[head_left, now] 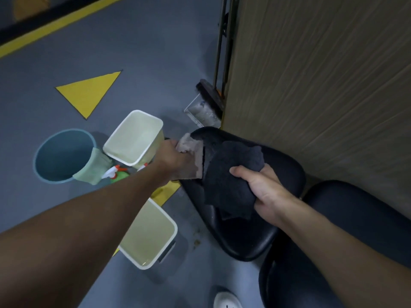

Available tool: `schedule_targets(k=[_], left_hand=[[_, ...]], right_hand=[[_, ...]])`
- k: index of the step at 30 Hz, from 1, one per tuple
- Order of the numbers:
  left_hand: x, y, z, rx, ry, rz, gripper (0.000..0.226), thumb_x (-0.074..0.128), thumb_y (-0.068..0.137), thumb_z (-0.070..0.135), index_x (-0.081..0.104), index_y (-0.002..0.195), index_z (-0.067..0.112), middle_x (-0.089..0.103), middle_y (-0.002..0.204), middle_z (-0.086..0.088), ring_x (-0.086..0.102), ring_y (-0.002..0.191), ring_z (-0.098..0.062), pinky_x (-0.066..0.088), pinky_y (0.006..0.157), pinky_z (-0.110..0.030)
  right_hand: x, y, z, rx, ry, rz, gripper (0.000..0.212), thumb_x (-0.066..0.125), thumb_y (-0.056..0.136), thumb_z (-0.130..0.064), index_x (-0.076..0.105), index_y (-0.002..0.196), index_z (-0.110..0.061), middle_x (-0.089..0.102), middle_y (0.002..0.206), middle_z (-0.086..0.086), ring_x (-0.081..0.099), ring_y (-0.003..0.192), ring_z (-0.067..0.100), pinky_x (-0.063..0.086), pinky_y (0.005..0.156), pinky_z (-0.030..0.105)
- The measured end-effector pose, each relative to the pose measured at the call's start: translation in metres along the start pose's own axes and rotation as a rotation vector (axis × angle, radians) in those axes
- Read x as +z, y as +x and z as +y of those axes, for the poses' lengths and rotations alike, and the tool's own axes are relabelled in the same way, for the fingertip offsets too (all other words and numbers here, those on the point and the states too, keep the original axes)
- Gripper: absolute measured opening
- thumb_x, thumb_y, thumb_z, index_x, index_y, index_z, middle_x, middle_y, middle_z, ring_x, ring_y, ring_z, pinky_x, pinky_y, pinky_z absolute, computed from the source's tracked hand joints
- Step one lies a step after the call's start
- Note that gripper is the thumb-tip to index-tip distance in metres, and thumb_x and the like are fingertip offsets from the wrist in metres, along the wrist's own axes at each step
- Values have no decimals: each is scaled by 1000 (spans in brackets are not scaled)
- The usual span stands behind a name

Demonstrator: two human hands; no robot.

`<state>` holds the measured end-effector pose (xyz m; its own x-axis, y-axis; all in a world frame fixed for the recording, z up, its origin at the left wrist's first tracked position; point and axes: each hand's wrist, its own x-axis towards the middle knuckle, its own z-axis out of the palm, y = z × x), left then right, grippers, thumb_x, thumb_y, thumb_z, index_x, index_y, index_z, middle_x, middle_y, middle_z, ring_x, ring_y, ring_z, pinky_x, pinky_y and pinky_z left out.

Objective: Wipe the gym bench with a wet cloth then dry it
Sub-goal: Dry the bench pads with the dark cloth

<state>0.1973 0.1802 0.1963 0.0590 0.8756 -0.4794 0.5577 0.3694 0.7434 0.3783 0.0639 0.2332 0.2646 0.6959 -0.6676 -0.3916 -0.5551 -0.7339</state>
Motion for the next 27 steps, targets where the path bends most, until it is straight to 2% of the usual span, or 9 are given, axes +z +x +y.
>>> schedule_targets(k=[3, 5, 8, 9, 12, 17, 21, 25, 27], left_hand=[[-33, -32, -18, 7, -114, 65, 6, 62, 92, 3, 61, 96, 7, 60, 77, -3, 54, 63, -12, 46, 45, -13], [-59, -52, -40, -13, -175, 96, 4, 57, 96, 10, 60, 95, 8, 58, 76, -3, 55, 66, -17, 48, 54, -20], [-89, -77, -90, -41, -232, 112, 24, 51, 100, 21, 63, 105, 1, 61, 89, -13, 58, 81, -24, 50, 76, -37], [-97, -86, -107, -37, -254, 135, 23, 50, 100, 24, 63, 104, 4, 62, 91, -11, 59, 82, -24, 50, 76, -36], [-108, -107, -168, -23, -318, 164, 19, 50, 101, 23, 64, 100, 10, 60, 79, -1, 56, 71, -12, 46, 60, -25], [-83, -89, -280, -77, -354, 210, 28, 53, 98, 32, 65, 86, 9, 58, 78, -3, 54, 73, -18, 42, 63, -25], [-39, -63, -328, -44, -369, 212, 28, 49, 101, 32, 63, 83, 17, 60, 79, 1, 56, 72, -13, 42, 50, -20], [-19, -33, -355, 17, -387, 261, 26, 52, 99, 36, 64, 88, 16, 62, 88, -5, 59, 80, -23, 47, 64, -27], [-15, -24, -364, 73, -385, 274, 27, 54, 98, 37, 64, 90, 14, 61, 85, -7, 59, 80, -27, 47, 67, -31]], right_hand=[[26, -21, 16, -33, -53, -10, 53, 85, 74, -15, 56, 118, -18, 72, 108, 7, 71, 96, 26, 59, 84, 48], [48, -41, 31, -86, -79, -51, 44, 83, 75, -11, 63, 114, -19, 75, 102, 7, 73, 92, 25, 61, 79, 44], [85, -65, 68, -132, -88, -75, 36, 82, 76, -9, 69, 109, -16, 77, 96, 6, 74, 88, 22, 61, 75, 39], [97, -69, 86, -126, -78, -78, 34, 81, 77, -9, 69, 108, -15, 77, 95, 7, 74, 87, 22, 61, 75, 39], [127, -62, 151, -93, -122, -48, 34, 81, 77, -13, 68, 109, -16, 76, 98, 8, 74, 89, 23, 62, 77, 42], [139, 4, 263, -75, -198, 24, 37, 80, 78, -13, 63, 111, -17, 74, 98, 6, 72, 85, 21, 57, 60, 30], [134, 67, 324, -111, -236, -8, 33, 79, 78, -14, 63, 106, -21, 74, 99, 6, 71, 88, 25, 61, 78, 44], [129, 115, 356, -162, -181, -34, 30, 77, 78, -16, 65, 105, -21, 74, 100, 8, 71, 93, 28, 58, 86, 49], [124, 127, 368, -180, -197, -39, 31, 77, 79, -16, 65, 107, -20, 73, 103, 9, 70, 94, 27, 57, 88, 48]])
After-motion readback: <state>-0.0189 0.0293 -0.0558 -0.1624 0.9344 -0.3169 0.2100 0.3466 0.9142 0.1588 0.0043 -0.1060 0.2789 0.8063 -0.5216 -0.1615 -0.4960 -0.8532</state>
